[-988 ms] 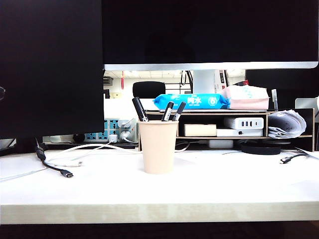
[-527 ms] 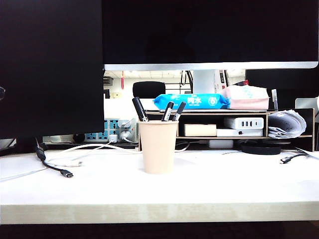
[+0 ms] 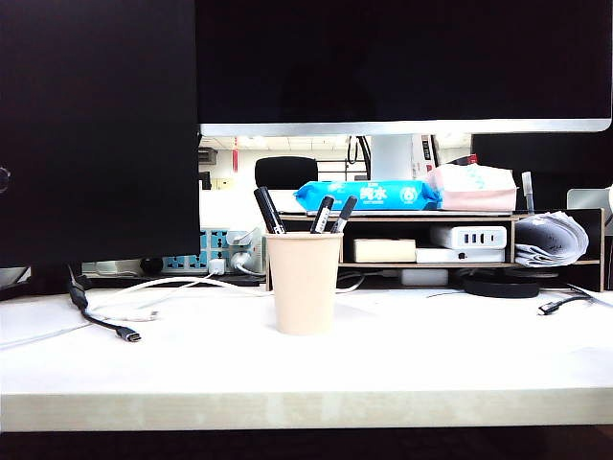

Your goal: Pick up the marker and insert it into the paper cup.

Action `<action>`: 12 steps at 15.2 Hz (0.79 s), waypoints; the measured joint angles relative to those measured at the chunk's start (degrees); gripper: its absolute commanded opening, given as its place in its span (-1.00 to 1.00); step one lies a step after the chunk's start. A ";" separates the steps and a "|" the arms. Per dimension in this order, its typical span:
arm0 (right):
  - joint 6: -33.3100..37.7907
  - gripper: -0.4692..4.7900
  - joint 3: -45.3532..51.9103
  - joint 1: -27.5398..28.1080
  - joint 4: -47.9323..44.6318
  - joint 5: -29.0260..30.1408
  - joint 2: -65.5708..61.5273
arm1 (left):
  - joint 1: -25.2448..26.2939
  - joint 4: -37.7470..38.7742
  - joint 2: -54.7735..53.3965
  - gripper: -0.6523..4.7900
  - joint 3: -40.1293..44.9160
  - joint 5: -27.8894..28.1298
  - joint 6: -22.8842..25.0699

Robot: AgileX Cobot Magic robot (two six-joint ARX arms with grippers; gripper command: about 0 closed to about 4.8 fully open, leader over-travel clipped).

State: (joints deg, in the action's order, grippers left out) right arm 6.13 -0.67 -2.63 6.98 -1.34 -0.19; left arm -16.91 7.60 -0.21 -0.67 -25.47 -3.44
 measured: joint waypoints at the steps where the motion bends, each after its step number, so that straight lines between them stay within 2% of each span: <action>1: 0.00 -0.84 0.00 0.00 0.00 0.00 0.00 | 0.00 0.00 0.00 -0.78 0.00 0.00 0.00; 12: 0.00 -0.84 0.00 0.00 -3.23 0.02 0.00 | 0.00 0.00 0.00 -0.78 0.00 0.00 0.00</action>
State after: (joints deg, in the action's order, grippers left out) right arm 6.13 -0.67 -2.63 3.75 -1.32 -0.19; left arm -16.91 7.60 -0.21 -0.67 -25.47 -3.44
